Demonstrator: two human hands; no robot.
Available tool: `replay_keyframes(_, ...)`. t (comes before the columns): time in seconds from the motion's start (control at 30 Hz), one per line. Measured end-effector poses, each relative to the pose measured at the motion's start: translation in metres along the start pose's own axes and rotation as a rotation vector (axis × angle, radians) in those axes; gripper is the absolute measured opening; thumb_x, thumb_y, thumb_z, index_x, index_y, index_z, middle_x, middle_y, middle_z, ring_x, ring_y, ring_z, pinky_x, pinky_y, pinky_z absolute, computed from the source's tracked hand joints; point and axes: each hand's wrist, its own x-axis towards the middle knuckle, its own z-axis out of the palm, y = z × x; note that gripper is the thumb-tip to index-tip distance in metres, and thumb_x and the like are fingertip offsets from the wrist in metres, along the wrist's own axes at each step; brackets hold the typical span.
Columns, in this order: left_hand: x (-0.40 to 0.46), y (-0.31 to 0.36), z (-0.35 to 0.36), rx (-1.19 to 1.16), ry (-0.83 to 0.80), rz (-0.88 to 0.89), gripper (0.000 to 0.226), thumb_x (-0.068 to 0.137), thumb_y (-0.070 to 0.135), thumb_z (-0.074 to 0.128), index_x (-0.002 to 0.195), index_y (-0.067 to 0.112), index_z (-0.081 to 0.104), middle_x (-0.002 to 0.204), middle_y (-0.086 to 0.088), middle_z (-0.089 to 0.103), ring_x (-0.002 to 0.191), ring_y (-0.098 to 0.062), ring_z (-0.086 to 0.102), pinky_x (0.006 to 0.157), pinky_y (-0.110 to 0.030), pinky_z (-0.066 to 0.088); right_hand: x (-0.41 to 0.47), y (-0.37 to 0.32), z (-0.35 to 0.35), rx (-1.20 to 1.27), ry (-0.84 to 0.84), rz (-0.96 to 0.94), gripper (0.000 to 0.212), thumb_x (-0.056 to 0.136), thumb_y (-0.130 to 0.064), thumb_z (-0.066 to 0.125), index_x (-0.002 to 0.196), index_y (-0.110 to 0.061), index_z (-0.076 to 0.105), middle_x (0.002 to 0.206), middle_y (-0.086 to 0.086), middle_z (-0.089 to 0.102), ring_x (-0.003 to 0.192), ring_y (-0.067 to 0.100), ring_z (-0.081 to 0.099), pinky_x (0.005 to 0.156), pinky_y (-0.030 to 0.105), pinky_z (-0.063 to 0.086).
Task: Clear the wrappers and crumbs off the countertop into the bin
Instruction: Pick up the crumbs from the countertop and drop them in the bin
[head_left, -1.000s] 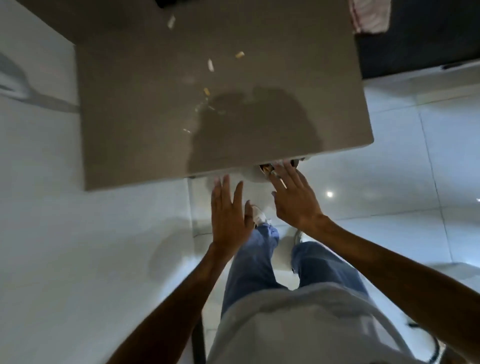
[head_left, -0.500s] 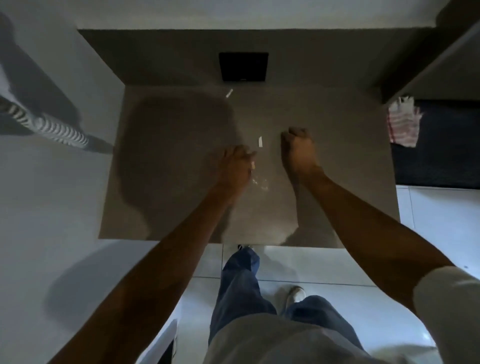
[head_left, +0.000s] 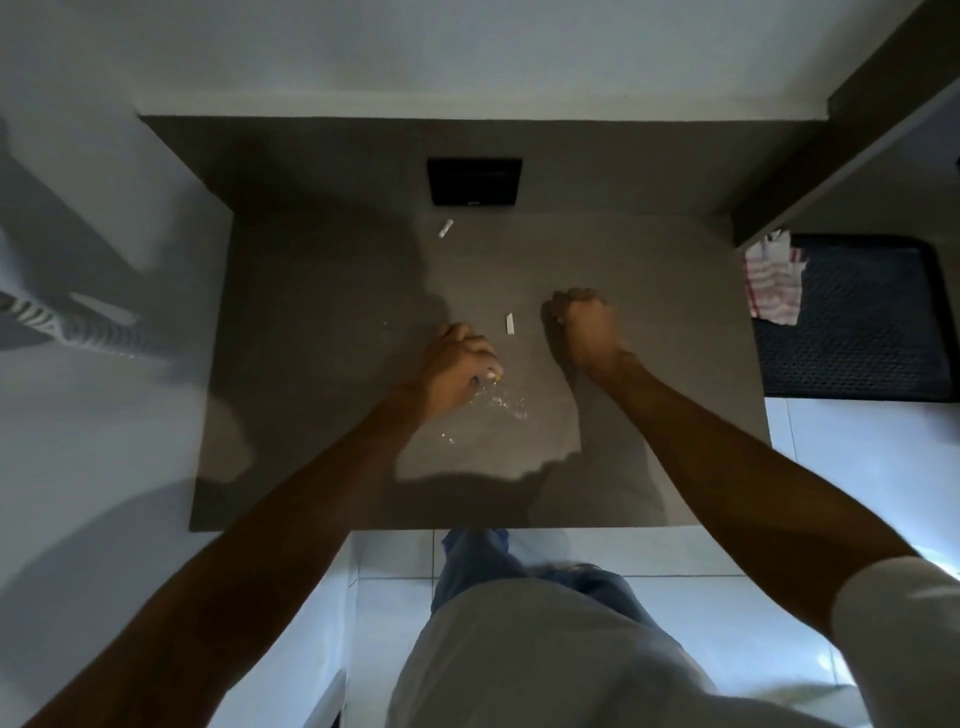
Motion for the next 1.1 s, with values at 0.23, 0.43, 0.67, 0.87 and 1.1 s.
replay_keyframes(0.23,0.010,-0.004,0.000,0.201,-0.120,0.144,0.044,0.081,0.024,0.070,0.122,0.035,0.077,0.122,0.014,0.073,0.115,-0.025,0.060,0.098,-0.039,0.034,0.011,-0.017,0.004,0.162,-0.148,-0.172,0.040,0.085,0.004,0.064,0.123,-0.008,0.069,0.126,0.019,0.061,0.110,0.036,0.063,0.091,0.038,0.055)
replay_keyframes(0.43,0.009,-0.010,0.005,0.196,-0.092,0.199,0.031,0.091,0.045,0.068,0.120,0.042,0.077,0.120,0.015,0.072,0.107,-0.022,0.062,0.094,-0.041,0.042,0.009,-0.025,0.016,0.022,-0.170,-0.369,0.027,0.089,-0.001,0.063,0.111,-0.007,0.077,0.119,0.015,0.070,0.108,0.036,0.065,0.090,0.043,0.056)
replay_keyframes(0.67,0.017,-0.009,0.013,0.176,-0.096,0.207,0.021,0.092,0.037,0.066,0.107,0.033,0.081,0.117,0.013,0.073,0.108,-0.022,0.061,0.097,-0.040,0.042,0.007,-0.042,0.021,0.004,-0.103,-0.193,0.018,0.094,-0.008,0.053,0.105,-0.007,0.067,0.108,0.013,0.067,0.101,0.032,0.060,0.089,0.040,0.048)
replay_keyframes(0.87,0.054,-0.037,-0.020,-0.135,0.481,-0.575,0.022,0.098,0.022,0.063,0.106,0.014,0.082,0.112,-0.008,0.079,0.107,-0.031,0.069,0.103,-0.036,0.040,0.000,-0.035,0.026,0.205,-0.036,0.064,0.016,0.076,0.006,0.064,0.088,-0.001,0.070,0.094,0.021,0.068,0.086,0.038,0.064,0.069,0.030,0.044)
replay_keyframes(1.1,0.118,-0.066,-0.036,-0.193,0.449,-0.743,0.027,0.100,0.017,0.053,0.103,0.012,0.080,0.109,-0.016,0.080,0.101,-0.032,0.072,0.093,-0.037,0.054,-0.024,-0.026,0.024,0.290,0.056,0.068,0.016,0.071,0.002,0.066,0.085,-0.002,0.073,0.083,0.019,0.068,0.074,0.036,0.064,0.071,0.024,0.037)
